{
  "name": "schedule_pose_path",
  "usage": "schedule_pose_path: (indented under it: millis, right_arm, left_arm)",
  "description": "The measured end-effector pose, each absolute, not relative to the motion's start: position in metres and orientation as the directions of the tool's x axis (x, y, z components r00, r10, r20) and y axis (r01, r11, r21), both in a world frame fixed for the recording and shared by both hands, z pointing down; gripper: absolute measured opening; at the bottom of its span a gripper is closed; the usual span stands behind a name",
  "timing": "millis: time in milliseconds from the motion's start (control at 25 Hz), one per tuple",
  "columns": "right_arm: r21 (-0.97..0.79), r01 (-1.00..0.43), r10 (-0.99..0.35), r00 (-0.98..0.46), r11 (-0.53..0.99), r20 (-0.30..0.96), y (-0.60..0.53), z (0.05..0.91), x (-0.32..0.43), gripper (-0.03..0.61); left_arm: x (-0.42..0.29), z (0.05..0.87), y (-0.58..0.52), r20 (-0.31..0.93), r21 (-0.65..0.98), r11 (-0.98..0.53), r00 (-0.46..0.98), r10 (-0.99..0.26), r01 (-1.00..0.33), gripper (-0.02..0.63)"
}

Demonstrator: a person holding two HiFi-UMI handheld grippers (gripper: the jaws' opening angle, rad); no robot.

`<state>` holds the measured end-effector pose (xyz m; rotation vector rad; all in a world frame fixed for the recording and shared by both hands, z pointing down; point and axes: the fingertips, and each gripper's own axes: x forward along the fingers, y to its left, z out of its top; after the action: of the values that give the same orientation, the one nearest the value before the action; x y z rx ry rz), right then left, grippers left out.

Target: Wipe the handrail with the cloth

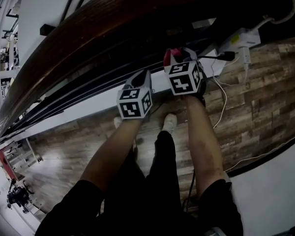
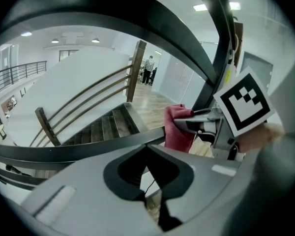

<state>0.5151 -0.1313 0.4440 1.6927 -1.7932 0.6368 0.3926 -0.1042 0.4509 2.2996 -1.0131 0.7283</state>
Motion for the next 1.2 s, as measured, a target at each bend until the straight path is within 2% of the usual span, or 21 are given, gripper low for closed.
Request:
schedule_pose_path:
  millis: [280, 480, 640, 960, 1080, 1200]
  right_arm:
    - [0.197, -0.979, -0.724, 0.095, 0.058, 0.684, -0.121, 0.442, 0.545, 0.055]
    - [0.078, -0.995, -0.721, 0.100, -0.063, 0.685, -0.116, 0.442, 0.558, 0.054]
    - [0.059, -0.992, -0.714, 0.119, -0.108, 0.690, -0.113, 0.442, 0.564, 0.054]
    - [-0.309, -0.862, -0.758, 0.124, -0.402, 0.640, -0.097, 0.451, 0.584, 0.052]
    - [-0.445, -0.761, -0.773, 0.114, -0.472, 0.625, -0.090, 0.455, 0.590, 0.053]
    - [-0.615, -0.599, -0.804, 0.087, -0.513, 0.588, -0.085, 0.461, 0.595, 0.052]
  left_arm:
    - [0.411, 0.458, -0.098, 0.653, 0.271, -0.597, 0.600, -0.463, -0.755, -0.002]
    - [0.408, 0.464, -0.086, 0.663, 0.289, -0.589, 0.601, -0.446, -0.755, -0.002]
    - [0.405, 0.466, -0.083, 0.670, 0.279, -0.599, 0.599, -0.438, -0.751, -0.002]
    - [0.409, 0.463, -0.085, 0.658, 0.296, -0.608, 0.619, -0.429, -0.737, -0.002]
    - [0.409, 0.463, -0.084, 0.656, 0.302, -0.611, 0.625, -0.423, -0.732, -0.002]
    - [0.407, 0.463, -0.085, 0.654, 0.310, -0.612, 0.631, -0.418, -0.728, -0.002]
